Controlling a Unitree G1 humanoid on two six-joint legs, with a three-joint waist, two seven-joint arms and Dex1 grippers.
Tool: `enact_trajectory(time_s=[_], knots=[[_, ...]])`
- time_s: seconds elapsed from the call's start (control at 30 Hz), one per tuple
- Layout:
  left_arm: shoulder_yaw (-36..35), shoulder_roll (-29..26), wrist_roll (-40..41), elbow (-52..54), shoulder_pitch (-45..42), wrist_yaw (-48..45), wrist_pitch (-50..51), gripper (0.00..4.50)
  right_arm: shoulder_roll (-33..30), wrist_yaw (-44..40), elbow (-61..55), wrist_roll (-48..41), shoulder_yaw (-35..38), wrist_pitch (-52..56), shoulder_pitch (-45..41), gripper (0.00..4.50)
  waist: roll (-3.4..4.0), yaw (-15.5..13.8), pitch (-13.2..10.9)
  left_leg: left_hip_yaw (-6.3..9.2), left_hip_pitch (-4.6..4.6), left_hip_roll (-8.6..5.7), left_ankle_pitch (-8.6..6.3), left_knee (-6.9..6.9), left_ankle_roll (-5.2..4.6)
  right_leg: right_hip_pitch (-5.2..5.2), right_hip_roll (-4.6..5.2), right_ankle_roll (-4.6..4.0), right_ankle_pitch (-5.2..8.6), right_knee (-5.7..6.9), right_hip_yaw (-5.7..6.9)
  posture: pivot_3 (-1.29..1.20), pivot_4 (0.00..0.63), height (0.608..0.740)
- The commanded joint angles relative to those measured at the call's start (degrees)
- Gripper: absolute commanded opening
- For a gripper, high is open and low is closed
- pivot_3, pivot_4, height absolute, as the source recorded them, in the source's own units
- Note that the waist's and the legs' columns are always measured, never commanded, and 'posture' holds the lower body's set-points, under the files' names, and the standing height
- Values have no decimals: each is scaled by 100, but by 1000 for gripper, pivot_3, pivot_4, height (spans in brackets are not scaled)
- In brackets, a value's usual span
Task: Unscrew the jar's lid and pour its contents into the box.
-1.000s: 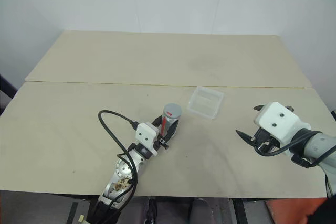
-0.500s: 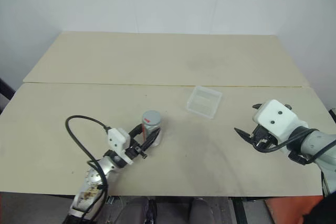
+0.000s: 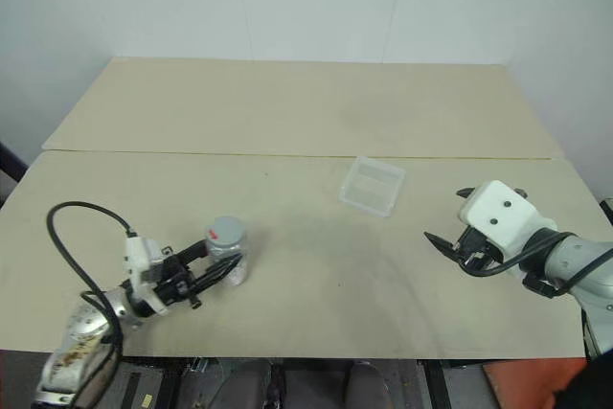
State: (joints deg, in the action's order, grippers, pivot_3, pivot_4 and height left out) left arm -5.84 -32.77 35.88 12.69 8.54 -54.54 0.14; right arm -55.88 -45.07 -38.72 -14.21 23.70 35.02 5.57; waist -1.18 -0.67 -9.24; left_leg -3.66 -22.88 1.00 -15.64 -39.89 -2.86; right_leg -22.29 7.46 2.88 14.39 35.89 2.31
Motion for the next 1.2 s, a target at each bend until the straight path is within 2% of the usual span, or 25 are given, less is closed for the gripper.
enact_trajectory(time_s=[0.03,0.27,0.6,0.73,0.93,1.13,1.2], knots=[[-482,-305,389,-39,141,-552,155,1905,-54,-12,-12,54,93,-159,-77,4500,0,6,0,-1,0,0,0,1,0,-1,0,0,0,-1,-1,0,150,740],[-919,-267,154,-460,-617,-238,57,1905,-85,-36,115,63,-54,-259,-213,4500,-1,-35,0,1,-1,-3,1,-3,1,3,0,0,0,1,3,0,150,740],[-335,329,-376,-414,-1678,209,6,1905,-16,37,347,64,-554,-349,-882,4500,-2,-2,-1,-3,-4,-8,4,-2,6,0,-1,2,-1,-2,1,0,150,740],[17,634,-626,-697,-2183,151,-65,1905,161,155,404,-18,-1041,-245,-1576,4500,-2,4,-1,-2,0,-11,5,-1,7,0,-1,2,-1,4,2,0,150,740],[468,1149,-1048,-1412,-3108,170,-282,1905,795,223,531,-206,-1958,-104,-2824,4500,-3,3,-1,-2,-7,-16,11,-3,16,-5,-3,2,-2,1,3,0,150,740],[588,1544,-1031,-1651,-3413,43,-424,1905,1567,354,444,-891,-2085,447,-3449,4500,-3,2,-2,-1,-34,-15,25,-11,40,-14,-3,7,-4,12,9,0,150,740],[606,1685,-1101,-1696,-3393,138,-503,1905,1971,680,366,-1143,-2018,684,-3607,4500,-3,2,-2,-1,-39,-14,24,-16,38,-14,-3,9,-5,10,10,0,150,740]])
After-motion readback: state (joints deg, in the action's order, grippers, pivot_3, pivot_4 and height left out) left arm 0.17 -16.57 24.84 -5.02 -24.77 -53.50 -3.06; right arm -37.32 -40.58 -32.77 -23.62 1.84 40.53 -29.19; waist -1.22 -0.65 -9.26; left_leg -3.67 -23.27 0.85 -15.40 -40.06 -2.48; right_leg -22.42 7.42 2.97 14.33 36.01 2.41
